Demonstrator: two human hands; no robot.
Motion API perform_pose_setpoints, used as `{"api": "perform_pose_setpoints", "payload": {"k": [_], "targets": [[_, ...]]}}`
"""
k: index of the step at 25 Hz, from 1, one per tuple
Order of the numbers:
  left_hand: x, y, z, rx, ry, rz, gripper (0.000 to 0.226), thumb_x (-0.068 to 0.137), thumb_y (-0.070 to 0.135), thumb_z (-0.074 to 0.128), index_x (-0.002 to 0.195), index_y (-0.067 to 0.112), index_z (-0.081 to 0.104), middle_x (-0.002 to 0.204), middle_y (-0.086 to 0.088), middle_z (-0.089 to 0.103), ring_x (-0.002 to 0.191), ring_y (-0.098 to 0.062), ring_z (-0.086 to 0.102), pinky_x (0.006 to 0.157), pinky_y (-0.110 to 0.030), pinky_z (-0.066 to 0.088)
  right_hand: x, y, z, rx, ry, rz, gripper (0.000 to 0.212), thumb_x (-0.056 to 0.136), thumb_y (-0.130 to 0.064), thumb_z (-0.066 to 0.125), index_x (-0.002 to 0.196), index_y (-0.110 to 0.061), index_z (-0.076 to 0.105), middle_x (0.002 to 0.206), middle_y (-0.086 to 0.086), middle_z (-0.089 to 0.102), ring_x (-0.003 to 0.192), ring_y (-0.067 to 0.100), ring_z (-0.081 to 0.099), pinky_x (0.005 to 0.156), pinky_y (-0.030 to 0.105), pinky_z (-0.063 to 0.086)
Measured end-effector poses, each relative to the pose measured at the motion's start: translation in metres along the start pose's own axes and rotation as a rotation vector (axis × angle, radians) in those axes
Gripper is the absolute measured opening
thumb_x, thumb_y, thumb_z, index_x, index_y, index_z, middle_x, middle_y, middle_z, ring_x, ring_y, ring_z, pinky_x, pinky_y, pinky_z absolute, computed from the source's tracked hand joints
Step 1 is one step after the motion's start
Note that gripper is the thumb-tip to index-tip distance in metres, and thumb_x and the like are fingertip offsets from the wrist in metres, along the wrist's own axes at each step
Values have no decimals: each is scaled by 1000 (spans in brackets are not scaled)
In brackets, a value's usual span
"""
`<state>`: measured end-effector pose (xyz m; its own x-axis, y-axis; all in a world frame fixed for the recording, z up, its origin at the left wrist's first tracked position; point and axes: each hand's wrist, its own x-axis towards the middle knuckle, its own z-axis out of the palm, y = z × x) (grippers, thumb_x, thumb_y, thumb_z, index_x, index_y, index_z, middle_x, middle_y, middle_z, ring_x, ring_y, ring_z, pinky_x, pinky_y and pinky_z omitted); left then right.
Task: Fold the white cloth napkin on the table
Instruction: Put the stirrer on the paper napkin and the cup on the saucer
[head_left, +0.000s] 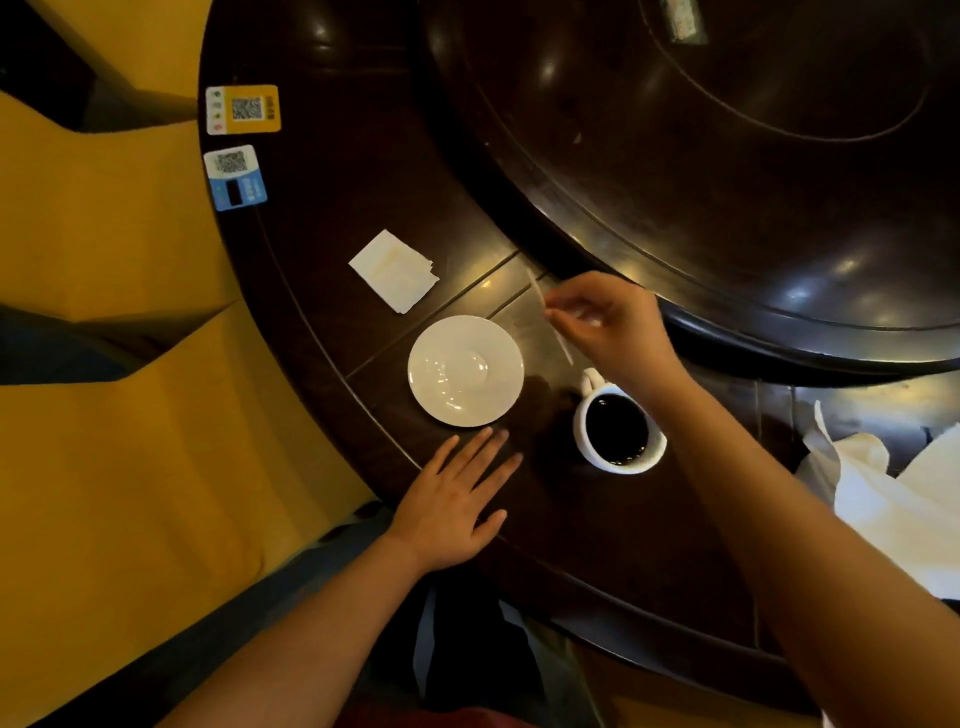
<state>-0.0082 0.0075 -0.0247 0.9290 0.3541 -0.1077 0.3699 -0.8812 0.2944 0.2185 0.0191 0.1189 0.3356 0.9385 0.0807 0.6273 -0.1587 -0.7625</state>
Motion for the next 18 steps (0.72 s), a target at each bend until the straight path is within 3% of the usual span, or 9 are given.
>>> {"api": "perform_pose_setpoints", "payload": {"k": [5, 9, 12, 18], "targets": [[0, -1, 3, -15, 3, -9, 67, 87, 47, 38, 147, 22, 23, 156, -9, 18, 143, -22, 9, 111, -43, 11, 66, -23, 77, -455, -91, -610, 8, 82, -13, 64, 88, -9, 68, 82, 9, 67, 70, 27, 63, 51, 32, 48], [0, -2, 4, -58, 21, -12, 66, 88, 44, 40, 148, 23, 22, 157, -8, 15, 144, -21, 6, 113, -41, 7, 94, -36, 149, -635, -169, -955, 12, 76, -8, 70, 88, -6, 67, 81, 13, 65, 70, 29, 62, 55, 33, 47], [-1, -1, 4, -81, 31, -13, 65, 89, 43, 42, 147, 22, 23, 156, -8, 16, 144, -21, 4, 114, -40, 4, 103, -35, 177, -688, -274, -1018, 17, 72, -9, 74, 87, -7, 67, 83, 11, 65, 71, 26, 62, 59, 33, 48], [-1, -2, 5, -72, 17, -10, 65, 90, 44, 39, 148, 21, 20, 157, -8, 15, 144, -21, 2, 114, -40, 5, 114, -27, 193, -800, -384, -972, 14, 73, -11, 73, 85, -9, 68, 85, 11, 65, 74, 26, 61, 64, 35, 49]]}}
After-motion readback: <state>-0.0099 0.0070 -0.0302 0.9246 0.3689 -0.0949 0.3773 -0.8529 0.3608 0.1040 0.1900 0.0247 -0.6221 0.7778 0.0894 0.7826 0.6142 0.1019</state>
